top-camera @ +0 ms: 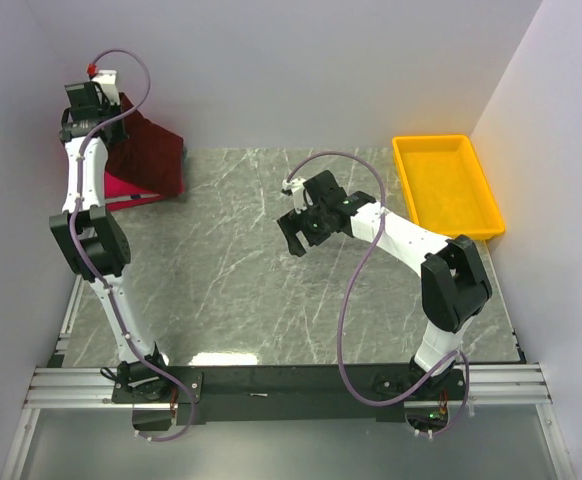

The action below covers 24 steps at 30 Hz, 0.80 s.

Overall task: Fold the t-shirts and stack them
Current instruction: Neatly place the folded tshirt to the corner

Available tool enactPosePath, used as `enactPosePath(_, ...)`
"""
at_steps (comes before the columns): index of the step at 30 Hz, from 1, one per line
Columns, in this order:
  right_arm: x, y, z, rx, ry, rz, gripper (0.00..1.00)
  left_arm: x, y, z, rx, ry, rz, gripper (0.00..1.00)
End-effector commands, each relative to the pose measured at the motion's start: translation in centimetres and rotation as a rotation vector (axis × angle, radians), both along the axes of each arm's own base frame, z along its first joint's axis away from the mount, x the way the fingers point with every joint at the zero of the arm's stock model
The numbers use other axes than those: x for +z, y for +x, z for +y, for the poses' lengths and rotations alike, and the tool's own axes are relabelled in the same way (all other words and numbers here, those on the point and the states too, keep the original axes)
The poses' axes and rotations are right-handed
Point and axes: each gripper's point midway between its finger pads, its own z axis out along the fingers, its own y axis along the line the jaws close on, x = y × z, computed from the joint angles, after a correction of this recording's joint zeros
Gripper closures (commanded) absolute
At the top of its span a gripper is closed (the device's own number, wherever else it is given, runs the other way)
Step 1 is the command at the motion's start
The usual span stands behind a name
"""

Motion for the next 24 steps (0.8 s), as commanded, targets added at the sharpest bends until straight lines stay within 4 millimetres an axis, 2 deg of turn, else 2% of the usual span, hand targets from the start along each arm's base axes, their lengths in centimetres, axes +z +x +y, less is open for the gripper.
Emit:
enactPosePath(1, 1.4, 0.8, 0.4, 0.005, 0.004, -0.046, 0.07, 3.7, 1.6, 3.2, 0.062, 0.125, -0.132, 1.00)
enactPosePath(3, 1.4, 0.8, 0.3, 0.003, 0.003, -0.044, 0.07, 3.1, 1.9, 4.5, 0.101, 0.150, -0.129, 0.97)
enactPosePath(5, 1.5, 0.8, 0.3, 0.003, 0.004, -0.046, 0.07, 2.6, 1.9, 5.5, 0.137, 0.167, -0.126, 0.85)
enactPosePath(6, 1.5, 0.7, 0.3, 0.005, 0.004, -0.046, 0.07, 2.5, 1.8, 6.2, 0.156, 0.176, -0.134, 0.56)
enactPosePath(7, 1.5, 0.7, 0.3, 0.005, 0.005, -0.047, 0.07, 2.6, 1.7, 6.5, 0.165, 0.181, -0.138, 0.40)
enactPosePath(8, 1.5, 0.7, 0.2, 0.002, 0.002, -0.049, 0.07, 3.0, 1.6, 6.7, 0.166, 0.189, -0.146, 0.17)
enactPosePath(9, 1.6, 0.7, 0.2, 0.002, 0.003, -0.050, 0.07, 3.5, 1.6, 6.9, 0.170, 0.199, -0.154, 0.01)
enactPosePath(13, 1.9, 0.6, 0.2, 0.001, 0.009, -0.054, 0.07, 6.5, 1.2, 6.2, 0.147, 0.189, -0.196, 0.00)
enactPosePath(16, 2.5, 0.6, 0.2, -0.004, 0.020, -0.066, 0.07, 9.6, -0.5, 5.2, 0.124, 0.178, -0.224, 0.01)
enactPosePath(18, 2.9, 0.7, 0.0, -0.009, 0.027, -0.069, 0.07, 9.7, -1.2, 3.7, 0.070, 0.136, -0.209, 0.00)
enactPosePath(19, 3.2, 0.7, -0.1, -0.012, 0.035, -0.072, 0.06, 10.7, -2.0, 3.1, 0.051, 0.125, -0.214, 0.00)
enactPosePath(20, 3.3, 0.8, -0.2, -0.016, 0.042, -0.069, 0.06, 10.0, -2.7, 1.8, 0.009, 0.078, -0.177, 0.01)
enactPosePath(22, 3.9, 1.1, -0.7, -0.034, 0.066, -0.064, 0.06, 10.8, -4.1, 0.0, -0.043, 0.019, -0.171, 0.01)
enactPosePath(23, 4.2, 1.2, -0.9, -0.042, 0.072, -0.065, 0.06, 10.0, -5.1, -1.2, -0.075, -0.026, -0.121, 0.01)
enactPosePath(24, 4.4, 1.3, -1.2, -0.049, 0.078, -0.062, 0.05, 10.0, -5.6, -2.8, -0.140, -0.068, -0.110, 0.00)
